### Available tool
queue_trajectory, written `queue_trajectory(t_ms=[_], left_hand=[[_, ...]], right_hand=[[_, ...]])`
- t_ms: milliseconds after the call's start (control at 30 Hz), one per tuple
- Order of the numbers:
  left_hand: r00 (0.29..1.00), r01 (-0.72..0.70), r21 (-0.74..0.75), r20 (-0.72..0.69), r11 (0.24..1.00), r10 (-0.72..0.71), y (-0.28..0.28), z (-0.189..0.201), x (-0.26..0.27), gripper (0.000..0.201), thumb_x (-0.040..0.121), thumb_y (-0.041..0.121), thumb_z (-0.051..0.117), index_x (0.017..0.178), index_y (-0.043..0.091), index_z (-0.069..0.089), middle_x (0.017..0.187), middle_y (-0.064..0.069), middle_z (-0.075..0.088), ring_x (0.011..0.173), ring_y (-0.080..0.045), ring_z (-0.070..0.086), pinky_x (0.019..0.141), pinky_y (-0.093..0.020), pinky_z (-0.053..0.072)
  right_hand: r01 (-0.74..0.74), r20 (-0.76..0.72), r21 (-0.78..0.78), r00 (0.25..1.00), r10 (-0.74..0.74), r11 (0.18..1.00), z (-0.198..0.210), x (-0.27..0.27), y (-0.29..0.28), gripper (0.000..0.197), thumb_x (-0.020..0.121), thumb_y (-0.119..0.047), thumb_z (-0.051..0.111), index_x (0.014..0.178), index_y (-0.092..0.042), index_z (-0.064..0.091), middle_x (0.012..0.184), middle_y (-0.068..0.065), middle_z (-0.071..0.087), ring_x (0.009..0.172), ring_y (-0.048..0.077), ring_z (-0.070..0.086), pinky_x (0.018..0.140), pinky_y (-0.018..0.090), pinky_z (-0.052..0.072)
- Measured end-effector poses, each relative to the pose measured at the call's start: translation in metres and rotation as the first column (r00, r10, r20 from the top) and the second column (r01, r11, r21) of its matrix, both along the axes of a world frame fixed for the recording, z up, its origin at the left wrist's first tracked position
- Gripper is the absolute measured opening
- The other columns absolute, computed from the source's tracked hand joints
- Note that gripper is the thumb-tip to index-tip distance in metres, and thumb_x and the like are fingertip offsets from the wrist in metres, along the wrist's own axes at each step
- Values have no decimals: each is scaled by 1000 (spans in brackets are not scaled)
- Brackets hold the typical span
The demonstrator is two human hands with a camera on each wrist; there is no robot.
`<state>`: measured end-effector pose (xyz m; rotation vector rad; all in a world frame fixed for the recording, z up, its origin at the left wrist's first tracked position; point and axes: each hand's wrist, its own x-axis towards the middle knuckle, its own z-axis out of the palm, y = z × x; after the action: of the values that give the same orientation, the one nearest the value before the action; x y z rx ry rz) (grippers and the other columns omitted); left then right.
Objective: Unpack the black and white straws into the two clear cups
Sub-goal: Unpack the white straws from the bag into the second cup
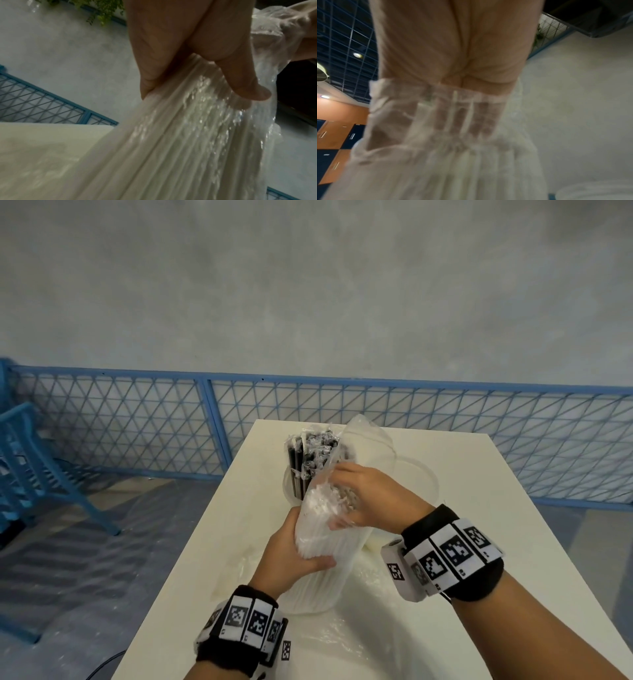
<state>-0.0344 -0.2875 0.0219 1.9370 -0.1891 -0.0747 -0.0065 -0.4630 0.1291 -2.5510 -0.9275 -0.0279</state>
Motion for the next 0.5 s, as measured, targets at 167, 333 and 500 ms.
queue_trajectory(t_ms=[167, 333, 500], left_hand=[[1000, 20, 19, -24, 1000, -19, -6, 5, 2, 87, 55, 14, 89, 125, 36, 42, 103, 24, 59, 96, 11, 54, 69, -1, 42], [998, 7, 70, -68, 998, -2, -9, 1, 1, 82, 51, 18, 91, 119, 29, 45, 93, 27, 56, 84, 17, 52, 65, 3, 40], [996, -22, 1, -86, 1000, 22, -8, -4, 0, 61, 50, 12, 92, 98, 27, 58, 85, 15, 66, 72, 17, 60, 63, -4, 44]], right_hand=[[-40, -30, -164, 999, 35, 986, -5, -2, 9, 54, 69, -38, 77, 109, -5, 61, 120, 7, 58, 108, 24, 50, 91, 30, 40], [-80, -31, -352, 997, 74, 933, -2, -8, 16, 52, 78, -43, 67, 119, -13, 56, 125, 5, 57, 112, 23, 51, 82, 26, 35], [-81, -16, -321, 997, 80, 943, -3, -11, 24, 45, 84, -39, 62, 122, -15, 57, 124, 6, 60, 112, 24, 54, 82, 28, 38]])
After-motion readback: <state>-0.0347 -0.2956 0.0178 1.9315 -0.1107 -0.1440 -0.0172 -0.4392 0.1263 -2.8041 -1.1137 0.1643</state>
